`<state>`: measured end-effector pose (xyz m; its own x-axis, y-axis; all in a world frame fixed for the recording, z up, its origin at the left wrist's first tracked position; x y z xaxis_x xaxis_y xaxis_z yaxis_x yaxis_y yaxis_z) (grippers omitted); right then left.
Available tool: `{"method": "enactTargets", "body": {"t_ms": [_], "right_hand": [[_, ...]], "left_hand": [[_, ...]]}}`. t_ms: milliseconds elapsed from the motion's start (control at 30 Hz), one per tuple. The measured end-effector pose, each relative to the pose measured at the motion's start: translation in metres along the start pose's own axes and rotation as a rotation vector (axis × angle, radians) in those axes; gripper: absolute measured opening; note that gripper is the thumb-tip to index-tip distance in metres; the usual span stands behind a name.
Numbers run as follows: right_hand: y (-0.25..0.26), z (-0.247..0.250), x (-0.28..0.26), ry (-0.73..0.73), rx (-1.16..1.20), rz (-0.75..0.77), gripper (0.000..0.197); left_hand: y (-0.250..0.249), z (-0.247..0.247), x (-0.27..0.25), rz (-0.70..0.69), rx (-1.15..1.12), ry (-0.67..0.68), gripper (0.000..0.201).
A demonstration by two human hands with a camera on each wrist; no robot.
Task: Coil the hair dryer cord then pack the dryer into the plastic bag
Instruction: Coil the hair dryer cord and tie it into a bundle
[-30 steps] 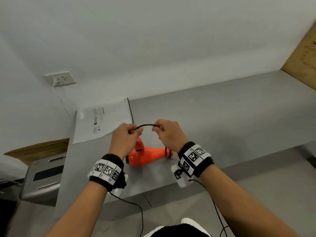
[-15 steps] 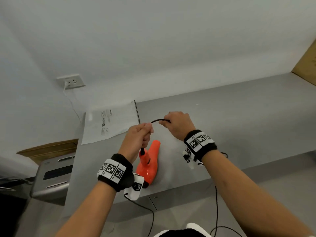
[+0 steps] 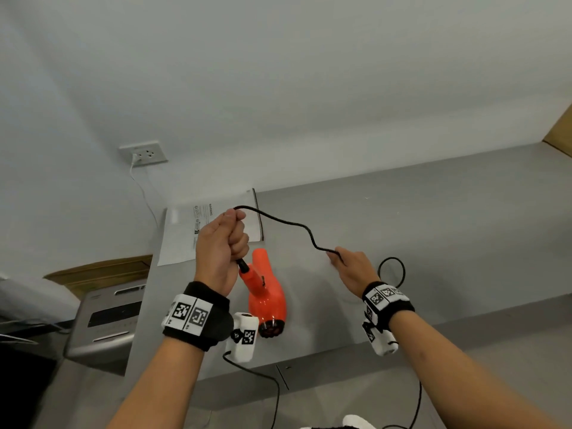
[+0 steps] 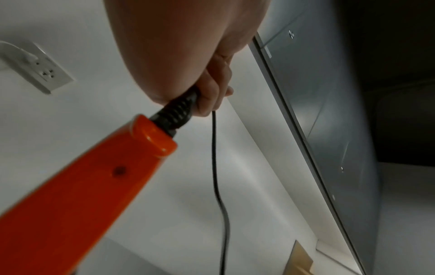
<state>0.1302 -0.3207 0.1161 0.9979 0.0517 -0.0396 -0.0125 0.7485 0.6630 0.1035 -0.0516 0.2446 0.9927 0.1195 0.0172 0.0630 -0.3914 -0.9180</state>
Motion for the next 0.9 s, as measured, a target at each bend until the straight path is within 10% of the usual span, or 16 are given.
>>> {"method": "enactTargets", "body": {"t_ms": [267,367,533,733,900], "right_hand": [[0.017,0.0,0.014,0.338,-0.162,-0.054,0.042],[0.059,0.011,0.011,0.19,0.125,0.123,0.054],[0.102,0.01,0.0,-0.163,0.472,0.093,0.02],[0.095,-0.014,-0.023,0.285,-0.189,0.197,0.033],[0.107,-0.004,-0.05,0.377,-0.59,0.449,0.025]], "left_hand": [[0.012,-0.02,-0.005,-0.014,0.137,0.05,0.023],[0.018,-0.021,-0.005,0.0,0.176,0.071,0.024],[0.023,-0.021,-0.005,0.018,0.114,0.071,0.024],[0.025,-0.026,-0.01,0.002,0.053,0.108,0.027],[0.035,-0.032,-0.014,0.029,0.047,0.162,0.034]]}}
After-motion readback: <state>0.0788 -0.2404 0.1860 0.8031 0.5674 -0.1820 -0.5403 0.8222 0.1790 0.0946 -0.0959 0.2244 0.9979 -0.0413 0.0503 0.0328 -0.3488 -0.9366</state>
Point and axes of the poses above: each hand's wrist, its own x-axis towards the middle knuckle, its own z-axis out of the back of the hand, y = z × x, the point moved 2 cm from there along x, towards the middle knuckle, and after that the axes turned 2 degrees about -z, right-handed, at the moved point
